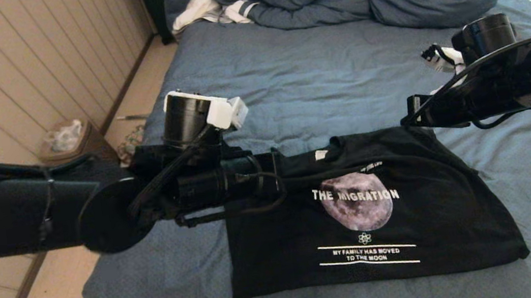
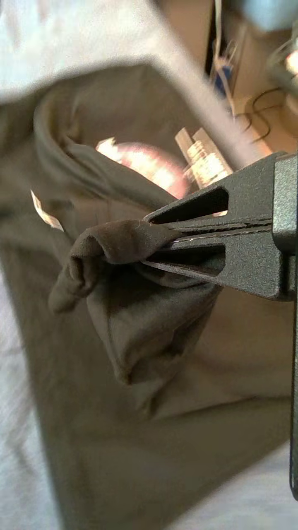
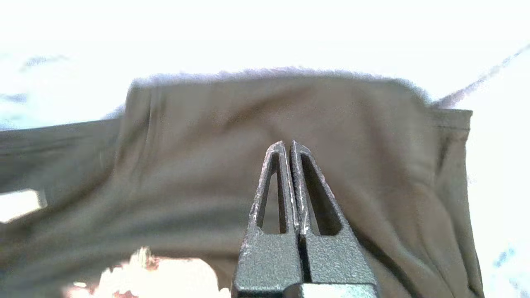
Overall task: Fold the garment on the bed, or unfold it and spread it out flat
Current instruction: Unford the black T-shirt
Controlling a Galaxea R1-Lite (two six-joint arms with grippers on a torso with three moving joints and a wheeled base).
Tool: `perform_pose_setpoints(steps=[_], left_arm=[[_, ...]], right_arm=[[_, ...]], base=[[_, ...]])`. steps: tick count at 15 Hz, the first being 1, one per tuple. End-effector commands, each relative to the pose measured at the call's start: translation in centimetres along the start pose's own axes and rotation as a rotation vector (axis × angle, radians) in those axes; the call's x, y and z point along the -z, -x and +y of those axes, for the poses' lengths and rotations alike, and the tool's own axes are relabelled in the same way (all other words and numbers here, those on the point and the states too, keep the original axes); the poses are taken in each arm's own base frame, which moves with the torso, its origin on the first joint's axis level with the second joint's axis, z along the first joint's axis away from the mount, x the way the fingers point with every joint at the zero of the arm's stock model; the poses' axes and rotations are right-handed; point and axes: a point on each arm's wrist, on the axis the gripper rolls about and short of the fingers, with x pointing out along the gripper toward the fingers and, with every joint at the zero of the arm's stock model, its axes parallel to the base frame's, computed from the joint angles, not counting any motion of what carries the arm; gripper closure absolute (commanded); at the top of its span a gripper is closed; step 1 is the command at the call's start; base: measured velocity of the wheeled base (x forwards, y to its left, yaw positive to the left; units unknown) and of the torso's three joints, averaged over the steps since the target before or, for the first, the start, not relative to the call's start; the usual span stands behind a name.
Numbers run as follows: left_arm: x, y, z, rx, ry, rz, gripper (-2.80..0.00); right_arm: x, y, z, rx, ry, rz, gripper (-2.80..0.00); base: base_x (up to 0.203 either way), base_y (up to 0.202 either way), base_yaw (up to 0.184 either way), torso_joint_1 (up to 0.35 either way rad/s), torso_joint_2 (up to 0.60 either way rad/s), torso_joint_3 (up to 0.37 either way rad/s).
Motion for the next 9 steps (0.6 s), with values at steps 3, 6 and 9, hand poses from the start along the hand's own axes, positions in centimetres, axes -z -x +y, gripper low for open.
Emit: perform_pose_setpoints(steps=[3,6,9], left_arm=[[1.7,4.4,-1.9,0.067,-0.013,0.0,0.0],[2.4,3.5,-1.7,0.055,0.004,0.031,0.0],[2.8,2.3,-1.5,0.055,0.005,0.031,0.0]], right_arm=[[0.3,0.6,0.0,0.004,-0.003,0.006,0.0],[1.6,-0.3,-0.3,0.012,0.012,0.057,-2.8],[2.2,-2.6,-0.9,0.023,0.041,0.1,-2.8]], base=[[0.0,0.0,0.0,0.0,0.0,0.0],[0.0,0.0,0.0,0.0,0.0,0.0],[0.0,0.0,0.0,0.0,0.0,0.0]])
